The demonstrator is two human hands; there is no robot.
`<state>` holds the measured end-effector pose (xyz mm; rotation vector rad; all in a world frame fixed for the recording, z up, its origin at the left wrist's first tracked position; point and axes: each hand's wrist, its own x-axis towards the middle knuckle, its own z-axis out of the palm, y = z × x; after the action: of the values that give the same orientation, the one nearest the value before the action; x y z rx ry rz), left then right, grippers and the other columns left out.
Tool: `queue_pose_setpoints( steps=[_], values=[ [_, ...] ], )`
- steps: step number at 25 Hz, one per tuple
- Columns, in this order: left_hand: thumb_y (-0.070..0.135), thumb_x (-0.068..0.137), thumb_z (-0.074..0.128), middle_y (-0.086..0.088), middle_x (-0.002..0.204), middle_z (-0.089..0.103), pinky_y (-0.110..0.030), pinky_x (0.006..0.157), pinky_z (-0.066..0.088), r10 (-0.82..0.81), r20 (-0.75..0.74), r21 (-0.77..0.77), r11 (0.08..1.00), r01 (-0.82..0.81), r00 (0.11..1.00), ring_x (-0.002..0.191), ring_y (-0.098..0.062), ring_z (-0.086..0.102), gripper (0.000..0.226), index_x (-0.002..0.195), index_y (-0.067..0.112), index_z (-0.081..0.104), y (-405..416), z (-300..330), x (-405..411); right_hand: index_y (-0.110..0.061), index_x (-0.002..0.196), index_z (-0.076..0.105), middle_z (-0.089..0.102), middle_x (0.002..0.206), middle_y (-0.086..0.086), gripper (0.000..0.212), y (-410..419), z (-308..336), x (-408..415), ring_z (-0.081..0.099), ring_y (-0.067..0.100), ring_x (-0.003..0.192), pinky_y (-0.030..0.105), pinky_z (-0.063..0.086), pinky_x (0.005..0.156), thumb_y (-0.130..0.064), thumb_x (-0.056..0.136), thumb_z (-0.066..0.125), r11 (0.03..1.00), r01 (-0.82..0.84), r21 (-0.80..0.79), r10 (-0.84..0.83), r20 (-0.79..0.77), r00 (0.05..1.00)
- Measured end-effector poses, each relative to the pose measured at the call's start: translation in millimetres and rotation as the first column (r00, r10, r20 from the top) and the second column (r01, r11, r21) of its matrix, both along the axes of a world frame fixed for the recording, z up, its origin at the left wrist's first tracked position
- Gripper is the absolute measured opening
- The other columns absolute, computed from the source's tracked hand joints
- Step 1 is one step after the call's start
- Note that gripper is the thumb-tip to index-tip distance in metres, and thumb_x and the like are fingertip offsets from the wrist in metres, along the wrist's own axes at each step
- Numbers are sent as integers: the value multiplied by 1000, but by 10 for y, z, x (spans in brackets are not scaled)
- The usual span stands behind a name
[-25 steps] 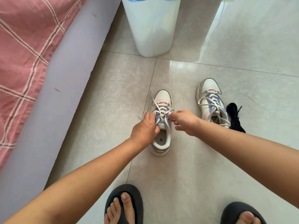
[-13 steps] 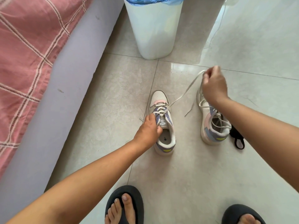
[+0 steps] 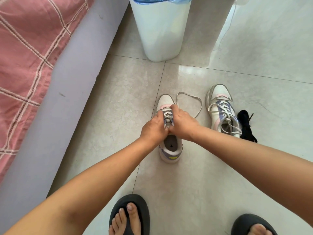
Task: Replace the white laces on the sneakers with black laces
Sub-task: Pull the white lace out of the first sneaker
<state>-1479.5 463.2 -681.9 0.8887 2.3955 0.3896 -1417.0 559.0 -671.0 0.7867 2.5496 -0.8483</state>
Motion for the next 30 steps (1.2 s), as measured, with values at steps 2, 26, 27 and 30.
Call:
queue_pose_setpoints(
  steps=[2, 26, 27, 30],
  values=[
    [17, 85, 53, -11, 104, 61, -33, 66, 39, 24, 0, 24, 999, -24, 1000, 93, -33, 58, 35, 116, 9, 39, -50, 12, -37, -9, 122, 32, 55, 114, 14, 42, 96, -32, 75, 54, 33, 104, 37, 41, 78, -16, 86, 52, 1000, -7, 17, 7, -12, 1000],
    [-9, 79, 54, -2, 95, 38, -12, 68, 39, 191, 535, 140, 941, -309, 823, 82, -12, 45, 32, 72, 21, 46, -6, 17, -68, -26, 122, 47, 39, 125, 9, 29, 227, -72, 207, 38, 28, 119, 41, 37, 86, -25, 93, 47, 871, -327, 366, 276, 184, 943],
    [-14, 78, 57, 0, 83, 41, -11, 60, 39, 205, 669, 157, 900, -406, 714, 72, -10, 43, 37, 70, 19, 43, -32, 32, -75, -26, 121, 49, 38, 125, 9, 27, 226, -32, 196, 37, 29, 119, 42, 37, 88, -27, 94, 47, 885, -319, 339, 265, 196, 944],
    [-2, 82, 63, 6, 70, 48, -24, 67, 37, 212, 891, 110, 757, -644, 402, 69, -8, 48, 35, 68, 23, 42, -86, 100, -135, -24, 116, 51, 39, 121, 9, 24, 258, -29, 198, 37, 28, 118, 40, 39, 88, -30, 93, 50, 940, -261, 219, 223, 182, 958]
  ],
)
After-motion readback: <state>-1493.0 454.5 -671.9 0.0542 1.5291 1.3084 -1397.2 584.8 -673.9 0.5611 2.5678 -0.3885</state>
